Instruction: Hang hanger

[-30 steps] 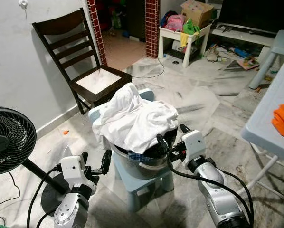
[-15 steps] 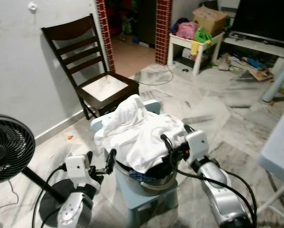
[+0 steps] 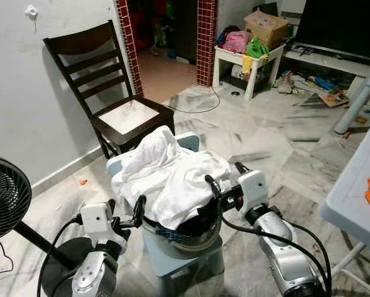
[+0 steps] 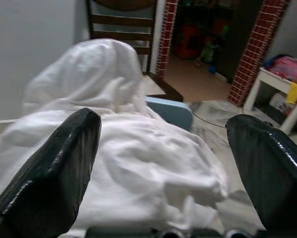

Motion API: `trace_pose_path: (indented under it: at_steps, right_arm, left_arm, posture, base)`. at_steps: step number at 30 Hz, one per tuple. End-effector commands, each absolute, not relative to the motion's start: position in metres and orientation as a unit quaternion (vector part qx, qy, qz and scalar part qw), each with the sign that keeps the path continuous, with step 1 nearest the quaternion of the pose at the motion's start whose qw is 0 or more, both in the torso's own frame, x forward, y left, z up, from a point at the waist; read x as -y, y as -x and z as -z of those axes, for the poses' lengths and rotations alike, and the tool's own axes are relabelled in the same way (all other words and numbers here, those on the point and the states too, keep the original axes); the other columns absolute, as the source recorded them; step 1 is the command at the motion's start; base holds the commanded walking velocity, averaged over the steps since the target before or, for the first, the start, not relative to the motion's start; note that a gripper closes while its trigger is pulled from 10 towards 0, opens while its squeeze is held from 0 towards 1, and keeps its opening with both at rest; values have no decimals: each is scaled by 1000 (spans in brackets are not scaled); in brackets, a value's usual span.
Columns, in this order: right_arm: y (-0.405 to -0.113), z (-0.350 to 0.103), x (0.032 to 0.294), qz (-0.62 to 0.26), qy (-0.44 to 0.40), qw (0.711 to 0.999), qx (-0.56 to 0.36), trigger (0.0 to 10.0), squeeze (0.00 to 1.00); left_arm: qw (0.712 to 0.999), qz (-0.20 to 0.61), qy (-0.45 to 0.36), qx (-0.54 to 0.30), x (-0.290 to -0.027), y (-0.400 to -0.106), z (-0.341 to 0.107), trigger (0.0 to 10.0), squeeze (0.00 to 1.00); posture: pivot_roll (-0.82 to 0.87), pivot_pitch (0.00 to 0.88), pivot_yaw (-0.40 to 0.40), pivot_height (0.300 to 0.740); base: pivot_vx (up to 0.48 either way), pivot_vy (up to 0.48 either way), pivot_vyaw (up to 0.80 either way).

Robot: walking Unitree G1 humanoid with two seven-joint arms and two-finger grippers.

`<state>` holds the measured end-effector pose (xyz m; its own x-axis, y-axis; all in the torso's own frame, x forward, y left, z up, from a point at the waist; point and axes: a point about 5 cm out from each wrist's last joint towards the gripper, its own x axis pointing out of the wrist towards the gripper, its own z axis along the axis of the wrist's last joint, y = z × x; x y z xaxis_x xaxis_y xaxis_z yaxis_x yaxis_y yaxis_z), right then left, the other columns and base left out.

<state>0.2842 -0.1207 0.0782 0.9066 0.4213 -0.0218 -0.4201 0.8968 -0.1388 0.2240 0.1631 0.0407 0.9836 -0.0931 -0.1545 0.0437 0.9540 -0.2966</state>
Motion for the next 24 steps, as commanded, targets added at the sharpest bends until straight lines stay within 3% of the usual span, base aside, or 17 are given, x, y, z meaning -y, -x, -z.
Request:
trace_pose_path:
  at_steps: [1,11,24]
  right_arm:
    - [-285,-85,119,-223,71,972,17,10000,0]
    - [-271,-88,127,-228,83,970,8,10000,0]
    - [-236,-94,158,-184,99,978,-22,10000,0]
  left_arm:
    - [987,30,128,-88,-169,-227,-39,10000,0]
    - [987,106,76,-92,-172,-271,-50,10000,0]
    - [952,258,75,-149,-112,-311,-45,10000,0]
  posture:
    - [-8,0,25,740]
    - [-66,47,17,740]
    - [-202,122,87,740]
  base:
    - [0,0,0]
    - [0,0,0]
    - [0,0,0]
